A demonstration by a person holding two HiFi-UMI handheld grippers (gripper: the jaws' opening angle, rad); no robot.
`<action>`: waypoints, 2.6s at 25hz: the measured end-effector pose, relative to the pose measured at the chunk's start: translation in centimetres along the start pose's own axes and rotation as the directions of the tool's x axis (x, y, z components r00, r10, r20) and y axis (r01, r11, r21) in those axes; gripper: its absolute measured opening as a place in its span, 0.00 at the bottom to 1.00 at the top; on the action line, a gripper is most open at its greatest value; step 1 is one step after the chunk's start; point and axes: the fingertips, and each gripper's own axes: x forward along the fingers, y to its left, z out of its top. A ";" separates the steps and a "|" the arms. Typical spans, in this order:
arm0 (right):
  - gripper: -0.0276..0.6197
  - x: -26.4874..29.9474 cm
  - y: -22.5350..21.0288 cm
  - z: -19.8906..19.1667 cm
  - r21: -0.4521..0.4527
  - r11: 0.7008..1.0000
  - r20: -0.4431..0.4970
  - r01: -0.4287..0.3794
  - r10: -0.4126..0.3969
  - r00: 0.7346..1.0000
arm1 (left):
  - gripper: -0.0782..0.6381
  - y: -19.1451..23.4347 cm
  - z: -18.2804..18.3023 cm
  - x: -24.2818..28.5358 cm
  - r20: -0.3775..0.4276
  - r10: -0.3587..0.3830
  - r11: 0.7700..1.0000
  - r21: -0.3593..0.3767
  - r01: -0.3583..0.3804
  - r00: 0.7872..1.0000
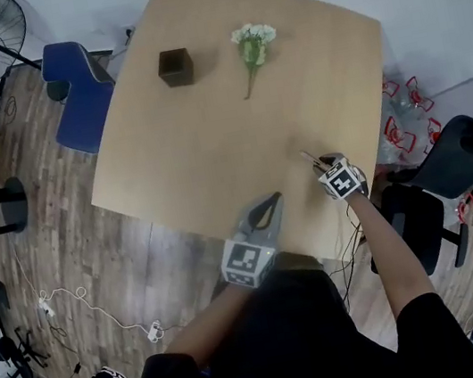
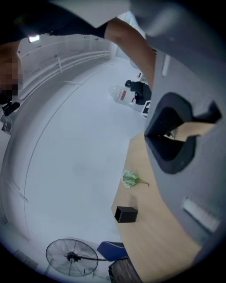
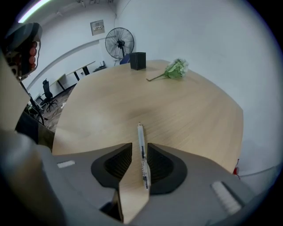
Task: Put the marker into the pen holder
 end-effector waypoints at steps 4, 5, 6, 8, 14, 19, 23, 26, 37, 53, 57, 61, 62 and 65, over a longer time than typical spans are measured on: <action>0.21 1.5 0.0 0.2 -0.011 1.000 -0.045 -0.020 0.019 0.999 | 0.11 2.1 -0.4 -1.1 0.006 0.037 0.999 -0.020 -0.037 0.999; 0.21 1.8 0.1 0.2 -0.015 1.000 -0.056 -0.025 0.025 0.998 | 0.11 2.5 -0.5 -1.3 0.007 0.046 0.999 -0.022 -0.046 0.999; 0.21 2.1 0.1 0.2 -0.021 0.999 -0.065 -0.028 0.027 0.997 | 0.11 2.9 -0.6 -1.5 0.008 0.054 0.998 -0.025 -0.054 0.999; 0.21 2.8 0.2 -0.1 -0.039 0.999 -0.086 -0.029 0.025 0.996 | 0.11 3.4 -0.8 -1.7 0.011 0.067 0.997 -0.031 -0.066 0.998; 0.13 3.5 0.5 -0.6 -0.071 0.997 -0.140 -0.002 -0.008 0.990 | 0.11 5.0 -1.1 -3.3 0.022 0.103 0.994 -0.042 -0.102 0.994; 0.11 3.9 0.7 -0.5 -0.001 1.000 -0.108 -0.017 0.016 0.994 | 0.11 6.0 -1.7 -4.4 0.024 0.125 0.991 -0.044 -0.124 0.992; 0.11 2.1 1.1 -0.1 -0.007 1.000 -0.045 0.000 0.000 0.999 | 0.11 5.6 -1.4 -5.7 0.023 0.135 0.991 -0.028 -0.134 0.991; 0.11 -1.0 2.0 0.5 0.069 0.998 0.072 0.001 -0.006 0.997 | 0.11 4.8 -0.9 -7.0 0.028 0.166 0.986 -0.015 -0.166 0.986; 0.11 -18.3 5.9 2.0 0.287 0.955 0.521 -0.080 -0.086 0.849 | 0.11 -1.0 1.0 -11.5 0.116 0.295 0.955 -0.028 -0.294 0.948; 0.11 -29.1 17.6 7.3 0.196 0.972 0.777 -0.132 -0.072 0.625 | 0.11 -2.0 2.2 -18.5 0.219 0.354 0.934 -0.026 -0.357 0.910; 0.11 -28.1 22.3 10.6 0.190 0.973 0.783 -0.127 -0.072 0.618 | 0.11 0.9 2.2 -22.9 0.249 0.369 0.928 -0.042 -0.371 0.895; 0.11 -25.7 28.0 15.7 0.167 0.979 0.769 -0.114 -0.057 0.637 | 0.11 4.7 2.3 -27.9 0.248 0.362 0.929 -0.015 -0.370 0.899; 0.11 -25.2 29.5 17.2 0.160 0.980 0.770 -0.118 -0.049 0.636 | 0.11 5.8 2.5 -29.2 0.248 0.358 0.930 -0.014 -0.366 0.900; 0.11 -24.0 34.0 21.5 0.127 0.985 0.774 -0.119 -0.023 0.633 | 0.11 9.3 2.9 -33.3 0.260 0.357 0.931 -0.027 -0.363 0.897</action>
